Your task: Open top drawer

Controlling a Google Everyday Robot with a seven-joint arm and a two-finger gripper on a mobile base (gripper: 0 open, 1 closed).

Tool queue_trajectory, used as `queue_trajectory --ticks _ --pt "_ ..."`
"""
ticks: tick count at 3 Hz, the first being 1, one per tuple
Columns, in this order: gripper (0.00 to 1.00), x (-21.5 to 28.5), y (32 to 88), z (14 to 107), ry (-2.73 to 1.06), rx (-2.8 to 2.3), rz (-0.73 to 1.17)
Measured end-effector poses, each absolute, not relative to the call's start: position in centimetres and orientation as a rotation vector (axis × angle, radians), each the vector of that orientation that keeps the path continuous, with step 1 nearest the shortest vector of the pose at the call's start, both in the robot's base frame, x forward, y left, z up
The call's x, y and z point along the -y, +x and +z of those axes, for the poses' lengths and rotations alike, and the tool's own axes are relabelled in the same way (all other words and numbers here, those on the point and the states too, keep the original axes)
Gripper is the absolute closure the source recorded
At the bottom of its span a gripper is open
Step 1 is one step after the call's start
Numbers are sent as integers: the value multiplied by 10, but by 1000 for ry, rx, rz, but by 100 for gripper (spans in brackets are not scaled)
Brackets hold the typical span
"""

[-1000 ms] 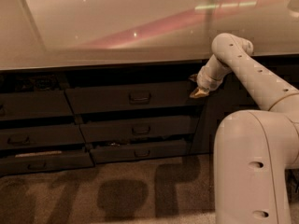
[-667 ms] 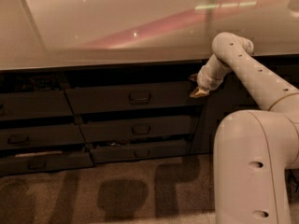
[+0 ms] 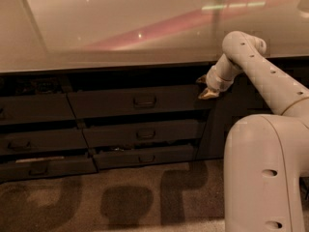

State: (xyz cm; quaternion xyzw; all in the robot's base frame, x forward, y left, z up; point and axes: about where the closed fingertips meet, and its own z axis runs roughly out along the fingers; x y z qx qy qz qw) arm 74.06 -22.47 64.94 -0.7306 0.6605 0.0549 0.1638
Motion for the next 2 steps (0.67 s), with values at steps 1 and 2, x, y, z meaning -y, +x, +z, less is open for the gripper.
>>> queue_trajectory --ticks 1,2 --pt "100 251 733 681 -2079 -1813 6" --pt "100 263 720 713 -2027 -1757 -207"
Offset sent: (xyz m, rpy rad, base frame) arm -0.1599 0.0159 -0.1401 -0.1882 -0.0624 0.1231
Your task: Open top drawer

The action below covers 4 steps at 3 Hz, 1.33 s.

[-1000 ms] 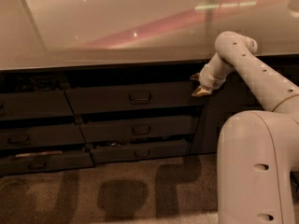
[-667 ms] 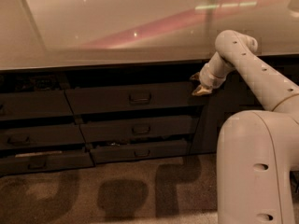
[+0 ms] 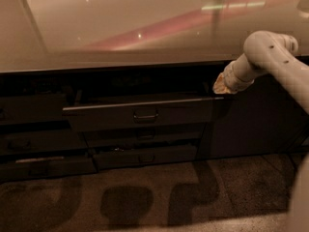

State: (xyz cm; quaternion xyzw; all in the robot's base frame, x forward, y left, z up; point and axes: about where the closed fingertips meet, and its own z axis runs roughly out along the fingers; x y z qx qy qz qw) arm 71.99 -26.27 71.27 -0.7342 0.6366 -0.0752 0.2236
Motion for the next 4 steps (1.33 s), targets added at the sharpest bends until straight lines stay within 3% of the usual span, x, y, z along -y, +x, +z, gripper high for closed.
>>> queue_trajectory --ticks 2,4 --pt "100 259 682 681 -2039 -1740 -347" --pt "58 259 682 681 -2039 -1740 -347"
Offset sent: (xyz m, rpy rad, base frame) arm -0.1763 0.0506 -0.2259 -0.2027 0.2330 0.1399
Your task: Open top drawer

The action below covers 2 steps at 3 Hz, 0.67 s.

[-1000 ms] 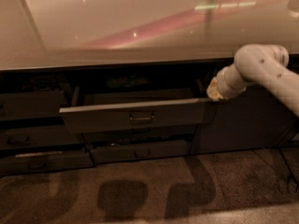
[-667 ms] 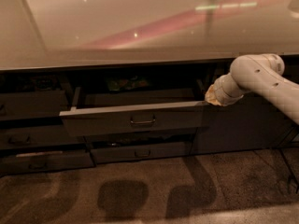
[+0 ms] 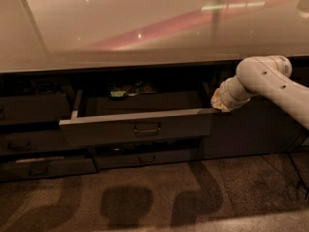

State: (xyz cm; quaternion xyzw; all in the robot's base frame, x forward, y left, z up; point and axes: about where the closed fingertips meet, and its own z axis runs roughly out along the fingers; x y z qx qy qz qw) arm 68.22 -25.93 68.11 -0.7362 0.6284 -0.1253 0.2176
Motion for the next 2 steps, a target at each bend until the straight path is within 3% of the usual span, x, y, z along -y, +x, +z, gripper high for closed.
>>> queue_trajectory --ticks 2 --pt "11 250 691 673 -2040 -1747 -258"
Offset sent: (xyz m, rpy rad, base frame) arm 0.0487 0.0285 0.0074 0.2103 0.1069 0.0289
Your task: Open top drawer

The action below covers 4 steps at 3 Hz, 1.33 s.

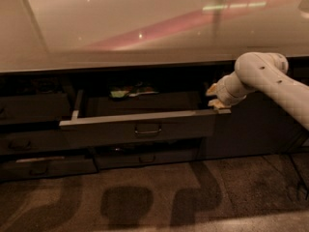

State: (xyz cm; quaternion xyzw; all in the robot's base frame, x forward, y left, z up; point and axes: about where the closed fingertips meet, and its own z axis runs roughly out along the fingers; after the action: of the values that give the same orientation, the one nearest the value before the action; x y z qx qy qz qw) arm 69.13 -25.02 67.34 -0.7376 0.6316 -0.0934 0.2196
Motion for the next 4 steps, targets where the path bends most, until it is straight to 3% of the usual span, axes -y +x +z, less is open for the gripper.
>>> queue_trajectory --ticks 1,4 --pt "0 250 691 682 -2040 -1747 -258" --pt "0 245 693 699 -2043 -1747 -259"
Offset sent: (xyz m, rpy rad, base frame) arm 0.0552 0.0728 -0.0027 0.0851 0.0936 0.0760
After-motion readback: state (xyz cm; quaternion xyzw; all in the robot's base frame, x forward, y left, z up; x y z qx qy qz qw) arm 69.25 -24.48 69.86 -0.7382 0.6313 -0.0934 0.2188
